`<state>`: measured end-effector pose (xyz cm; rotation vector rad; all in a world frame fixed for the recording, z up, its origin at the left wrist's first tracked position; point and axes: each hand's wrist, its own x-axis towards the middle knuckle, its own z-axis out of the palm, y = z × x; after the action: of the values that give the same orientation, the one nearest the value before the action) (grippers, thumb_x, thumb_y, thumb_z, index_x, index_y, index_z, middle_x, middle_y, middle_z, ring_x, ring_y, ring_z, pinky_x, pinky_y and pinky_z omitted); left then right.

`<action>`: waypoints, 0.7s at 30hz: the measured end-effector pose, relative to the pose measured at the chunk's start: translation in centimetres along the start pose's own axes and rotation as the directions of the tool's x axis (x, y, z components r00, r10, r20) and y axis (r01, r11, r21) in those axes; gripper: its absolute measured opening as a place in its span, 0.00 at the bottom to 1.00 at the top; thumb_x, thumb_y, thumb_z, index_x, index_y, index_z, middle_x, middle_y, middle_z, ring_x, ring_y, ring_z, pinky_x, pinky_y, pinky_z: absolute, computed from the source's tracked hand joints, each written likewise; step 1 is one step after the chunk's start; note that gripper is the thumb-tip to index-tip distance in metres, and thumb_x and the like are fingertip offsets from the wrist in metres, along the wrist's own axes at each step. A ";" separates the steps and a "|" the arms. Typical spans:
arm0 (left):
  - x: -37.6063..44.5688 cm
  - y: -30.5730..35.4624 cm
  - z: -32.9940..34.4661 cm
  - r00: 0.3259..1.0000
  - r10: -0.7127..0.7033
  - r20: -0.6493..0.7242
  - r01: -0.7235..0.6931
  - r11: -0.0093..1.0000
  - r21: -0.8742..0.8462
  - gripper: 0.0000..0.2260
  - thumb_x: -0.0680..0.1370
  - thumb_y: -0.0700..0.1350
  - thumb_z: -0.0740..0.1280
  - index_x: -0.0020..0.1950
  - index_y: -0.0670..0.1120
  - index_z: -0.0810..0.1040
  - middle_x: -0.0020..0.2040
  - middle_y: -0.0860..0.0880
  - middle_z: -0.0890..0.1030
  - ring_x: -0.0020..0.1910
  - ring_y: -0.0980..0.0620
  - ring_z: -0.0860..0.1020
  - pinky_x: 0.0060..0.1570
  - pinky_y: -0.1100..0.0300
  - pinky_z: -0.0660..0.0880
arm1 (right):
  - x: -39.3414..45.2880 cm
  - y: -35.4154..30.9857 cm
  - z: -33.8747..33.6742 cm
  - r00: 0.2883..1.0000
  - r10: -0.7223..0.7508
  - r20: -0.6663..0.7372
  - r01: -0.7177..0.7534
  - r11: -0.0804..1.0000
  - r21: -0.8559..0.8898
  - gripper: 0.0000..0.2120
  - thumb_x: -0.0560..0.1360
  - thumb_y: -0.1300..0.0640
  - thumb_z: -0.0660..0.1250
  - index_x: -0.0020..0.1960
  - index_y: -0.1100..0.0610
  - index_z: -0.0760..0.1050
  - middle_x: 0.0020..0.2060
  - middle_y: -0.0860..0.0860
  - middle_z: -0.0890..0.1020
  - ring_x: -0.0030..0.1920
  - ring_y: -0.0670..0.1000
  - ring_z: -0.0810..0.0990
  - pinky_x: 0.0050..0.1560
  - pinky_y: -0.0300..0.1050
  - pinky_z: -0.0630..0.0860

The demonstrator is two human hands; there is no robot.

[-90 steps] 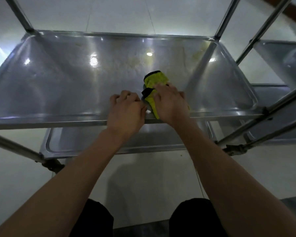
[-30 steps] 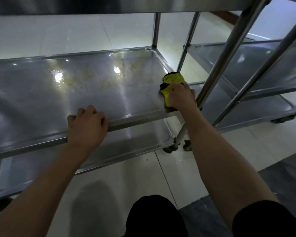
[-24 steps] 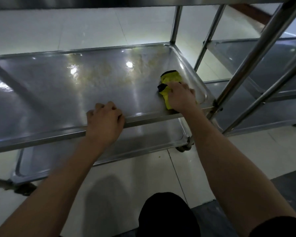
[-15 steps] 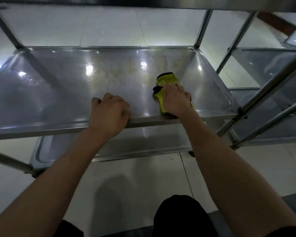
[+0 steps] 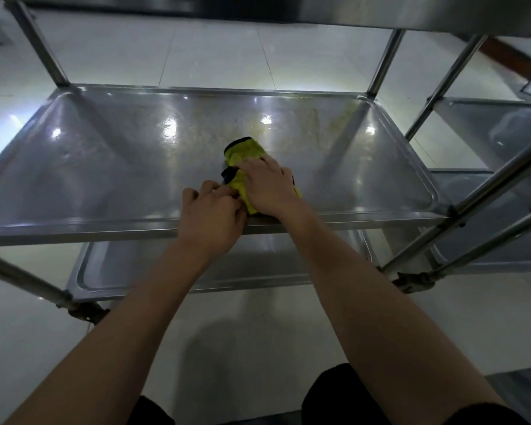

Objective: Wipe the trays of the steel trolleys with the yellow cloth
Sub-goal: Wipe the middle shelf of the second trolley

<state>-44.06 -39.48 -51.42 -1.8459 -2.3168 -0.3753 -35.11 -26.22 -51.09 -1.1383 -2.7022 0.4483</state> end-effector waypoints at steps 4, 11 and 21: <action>0.4 0.8 -0.4 1.000 -0.011 0.004 0.011 0.999 0.047 0.14 0.80 0.51 0.58 0.43 0.50 0.81 0.47 0.53 0.81 0.56 0.47 0.72 0.47 0.52 0.55 | -0.3 1.0 -0.1 0.999 -0.021 -0.049 0.023 0.999 0.026 0.22 0.83 0.52 0.51 0.76 0.45 0.65 0.76 0.47 0.66 0.78 0.53 0.56 0.72 0.59 0.54; 4.7 4.3 -1.0 0.996 -0.050 0.075 0.040 0.990 0.133 0.10 0.76 0.52 0.63 0.49 0.48 0.79 0.47 0.47 0.75 0.54 0.43 0.73 0.55 0.45 0.63 | -1.7 8.5 -2.8 0.988 0.122 -0.093 -0.121 0.993 0.017 0.21 0.83 0.51 0.52 0.75 0.45 0.65 0.75 0.46 0.67 0.77 0.52 0.58 0.73 0.58 0.58; 7.1 8.0 1.7 0.999 -0.003 0.038 -0.001 0.997 0.084 0.12 0.80 0.51 0.60 0.47 0.50 0.83 0.42 0.51 0.74 0.42 0.49 0.70 0.56 0.47 0.64 | -4.5 22.7 -8.8 0.879 0.439 -0.185 -0.444 0.896 0.019 0.24 0.79 0.50 0.56 0.75 0.45 0.64 0.74 0.55 0.67 0.74 0.59 0.63 0.73 0.64 0.60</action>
<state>-37.83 -30.65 -50.32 -1.8285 -2.3205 -0.2413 -14.41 -12.63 -50.71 -1.7208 -2.2839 0.3469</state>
